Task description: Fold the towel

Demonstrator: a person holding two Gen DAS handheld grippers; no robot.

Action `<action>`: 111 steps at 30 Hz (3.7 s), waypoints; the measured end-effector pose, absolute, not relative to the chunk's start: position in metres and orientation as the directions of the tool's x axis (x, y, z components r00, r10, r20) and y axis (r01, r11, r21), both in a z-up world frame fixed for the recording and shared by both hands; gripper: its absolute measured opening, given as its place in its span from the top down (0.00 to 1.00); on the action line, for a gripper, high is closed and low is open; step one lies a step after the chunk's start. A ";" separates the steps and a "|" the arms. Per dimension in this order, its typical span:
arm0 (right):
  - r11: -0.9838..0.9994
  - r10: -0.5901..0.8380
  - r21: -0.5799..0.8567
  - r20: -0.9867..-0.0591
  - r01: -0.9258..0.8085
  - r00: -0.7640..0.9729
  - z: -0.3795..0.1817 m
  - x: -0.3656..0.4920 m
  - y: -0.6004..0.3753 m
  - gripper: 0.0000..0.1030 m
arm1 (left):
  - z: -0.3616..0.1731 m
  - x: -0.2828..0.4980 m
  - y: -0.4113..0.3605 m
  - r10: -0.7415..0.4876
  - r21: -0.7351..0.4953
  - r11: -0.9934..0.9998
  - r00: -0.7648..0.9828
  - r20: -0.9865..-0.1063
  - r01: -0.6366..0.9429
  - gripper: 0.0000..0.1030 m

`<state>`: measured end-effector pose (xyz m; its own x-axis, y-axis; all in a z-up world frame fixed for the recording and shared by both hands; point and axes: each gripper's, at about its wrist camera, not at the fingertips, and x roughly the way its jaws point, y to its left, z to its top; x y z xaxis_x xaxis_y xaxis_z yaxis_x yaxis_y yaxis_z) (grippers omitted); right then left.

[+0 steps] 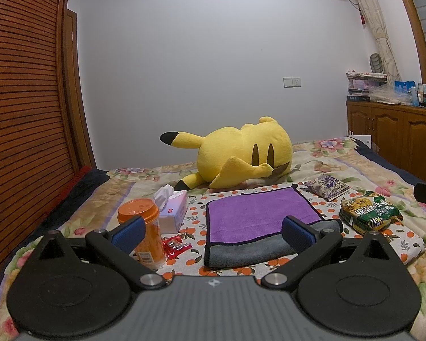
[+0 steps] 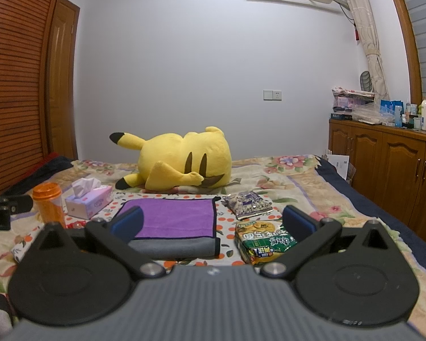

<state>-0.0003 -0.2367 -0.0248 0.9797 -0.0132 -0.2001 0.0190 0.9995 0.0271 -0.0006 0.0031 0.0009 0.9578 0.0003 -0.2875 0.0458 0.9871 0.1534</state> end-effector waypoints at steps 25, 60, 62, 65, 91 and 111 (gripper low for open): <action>0.999 -0.013 0.028 -0.201 0.019 0.980 -0.025 0.000 -0.236 0.00 | 0.001 -0.001 0.003 0.001 0.154 0.987 0.958 -0.288 0.045 0.00; 1.000 0.027 -0.003 -0.221 -0.029 0.975 -0.024 0.019 -0.220 0.00 | -0.007 0.028 0.002 -0.002 0.174 0.982 0.926 -0.377 0.073 0.00; 1.000 0.028 0.003 -0.220 -0.028 0.975 -0.025 0.020 -0.220 0.00 | -0.006 0.032 0.004 0.000 0.169 0.983 0.925 -0.379 0.069 0.00; 1.000 0.028 0.002 -0.218 -0.028 0.975 -0.024 0.024 -0.218 0.00 | -0.005 0.040 0.007 0.004 0.164 0.984 0.924 -0.384 0.064 0.00; 1.000 0.017 0.023 -0.271 -0.012 0.962 -0.032 0.069 -0.225 0.00 | -0.010 0.106 0.017 0.016 0.178 0.982 0.900 -0.436 0.068 0.00; 0.997 0.075 0.003 -0.337 -0.079 0.939 -0.054 0.118 -0.223 0.00 | -0.045 0.156 0.015 0.027 0.220 0.970 0.859 -0.511 0.101 0.00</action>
